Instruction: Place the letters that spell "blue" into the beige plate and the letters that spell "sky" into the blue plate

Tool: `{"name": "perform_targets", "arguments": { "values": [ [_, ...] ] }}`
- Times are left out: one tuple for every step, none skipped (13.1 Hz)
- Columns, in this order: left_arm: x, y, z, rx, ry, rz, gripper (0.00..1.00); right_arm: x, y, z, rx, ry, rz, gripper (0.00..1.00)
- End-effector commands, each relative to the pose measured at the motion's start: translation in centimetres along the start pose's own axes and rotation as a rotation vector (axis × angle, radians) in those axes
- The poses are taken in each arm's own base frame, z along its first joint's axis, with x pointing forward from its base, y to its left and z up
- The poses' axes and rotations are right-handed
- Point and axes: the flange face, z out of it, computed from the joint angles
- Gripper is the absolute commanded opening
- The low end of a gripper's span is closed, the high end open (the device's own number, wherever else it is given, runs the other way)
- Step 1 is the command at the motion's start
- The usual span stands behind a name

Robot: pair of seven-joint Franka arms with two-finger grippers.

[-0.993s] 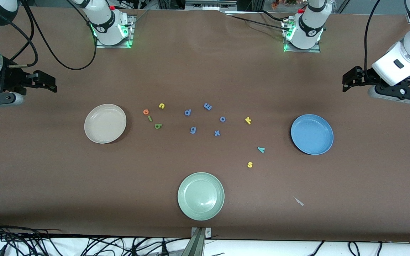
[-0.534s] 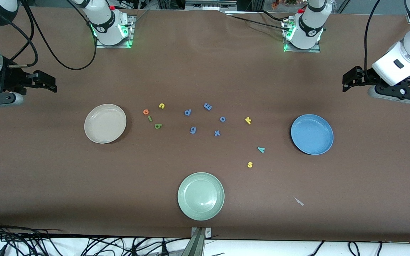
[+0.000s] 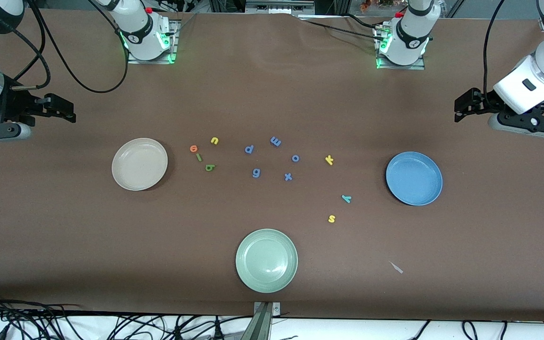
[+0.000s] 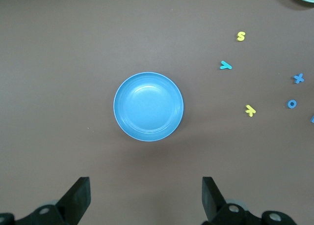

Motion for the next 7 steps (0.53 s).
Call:
{"name": "perform_targets", "arguments": {
  "values": [
    [-0.2, -0.1, -0.6, 0.026, -0.004, 0.013, 1.00, -0.5, -0.1, -0.8, -0.007, -0.003, 0.008, 1.00],
    [-0.2, -0.1, -0.6, 0.026, -0.004, 0.013, 1.00, -0.5, -0.1, -0.8, -0.007, -0.003, 0.008, 1.00],
    [-0.2, -0.1, -0.6, 0.026, -0.004, 0.014, 1.00, -0.5, 0.0, -0.8, -0.007, -0.003, 0.010, 1.00],
    [-0.2, -0.1, -0.6, 0.026, -0.004, 0.013, 1.00, -0.5, 0.0, -0.8, -0.007, -0.001, 0.010, 1.00],
    [-0.1, 0.1, -0.5, 0.023, -0.005, 0.014, 1.00, -0.5, 0.1, -0.8, -0.006, -0.003, 0.011, 1.00],
    [-0.1, 0.4, -0.6, 0.021, -0.003, 0.020, 1.00, -0.5, 0.3, -0.8, -0.004, -0.001, 0.013, 1.00],
    [0.0, 1.0, -0.7, 0.020, -0.001, 0.034, 1.00, -0.5, 0.3, -0.9, 0.000, 0.002, 0.012, 1.00]
  ]
}}
